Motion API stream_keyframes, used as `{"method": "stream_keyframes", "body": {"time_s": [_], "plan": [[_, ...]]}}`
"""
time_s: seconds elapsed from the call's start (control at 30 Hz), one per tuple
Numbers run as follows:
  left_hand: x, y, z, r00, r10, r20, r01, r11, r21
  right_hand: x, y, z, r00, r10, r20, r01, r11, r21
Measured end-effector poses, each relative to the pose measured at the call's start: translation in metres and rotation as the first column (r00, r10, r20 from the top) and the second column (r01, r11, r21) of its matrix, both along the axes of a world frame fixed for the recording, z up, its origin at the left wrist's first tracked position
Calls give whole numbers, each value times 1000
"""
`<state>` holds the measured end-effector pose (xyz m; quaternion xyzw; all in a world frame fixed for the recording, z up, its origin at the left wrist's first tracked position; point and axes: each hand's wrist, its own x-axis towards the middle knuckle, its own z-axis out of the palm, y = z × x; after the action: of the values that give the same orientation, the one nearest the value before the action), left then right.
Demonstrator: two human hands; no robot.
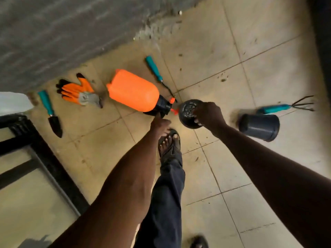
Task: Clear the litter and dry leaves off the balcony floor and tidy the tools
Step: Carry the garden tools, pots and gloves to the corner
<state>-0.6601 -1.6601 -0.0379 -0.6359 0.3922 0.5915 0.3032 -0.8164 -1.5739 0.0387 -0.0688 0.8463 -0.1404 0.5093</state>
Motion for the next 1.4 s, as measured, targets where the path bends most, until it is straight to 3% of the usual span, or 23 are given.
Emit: {"method": "stream_keyframes", "body": {"time_s": [0.23, 0.4, 0.5, 0.6, 0.7, 0.83, 0.97, 1.03, 1.2, 1.3, 1.4], "plan": [[-11, 5, -55, 997, 67, -45, -67, 998, -1, 23, -1, -41, 960, -239, 148, 252, 965, -73], [7, -2, -65, 958, -256, 130, 275, 949, -153, 29, 24, -9, 942, -283, 178, 281, 959, 38], [5, -17, 13, 866, -456, 206, 498, 827, -262, 27, 42, 36, 985, -141, 100, 135, 989, 68], [2, -27, 98, 682, -704, 198, 730, 643, -231, 26, 60, 104, 997, 64, 38, -68, 992, 106], [-7, -18, 194, 620, -773, 137, 783, 595, -183, 33, 85, 177, 999, 46, -8, -44, 990, 133], [-4, 33, 322, 700, -715, -2, 705, 691, -158, 63, 134, 285, 999, -32, -34, 35, 995, 94], [30, 107, 424, 843, -509, -177, 483, 859, -171, 115, 210, 375, 996, 5, -91, 2, 997, 72], [46, 153, 467, 841, -483, -245, 436, 872, -222, 145, 263, 415, 989, -31, -143, 44, 996, 82], [96, 291, 544, 682, -663, -310, 647, 744, -167, 238, 399, 488, 894, -376, -245, 390, 921, 9], [124, 377, 583, 512, -785, -349, 770, 599, -220, 301, 479, 513, 742, -586, -327, 602, 796, -61], [148, 463, 605, 272, -901, -339, 891, 369, -265, 369, 559, 536, 536, -771, -343, 792, 600, -112]]}}
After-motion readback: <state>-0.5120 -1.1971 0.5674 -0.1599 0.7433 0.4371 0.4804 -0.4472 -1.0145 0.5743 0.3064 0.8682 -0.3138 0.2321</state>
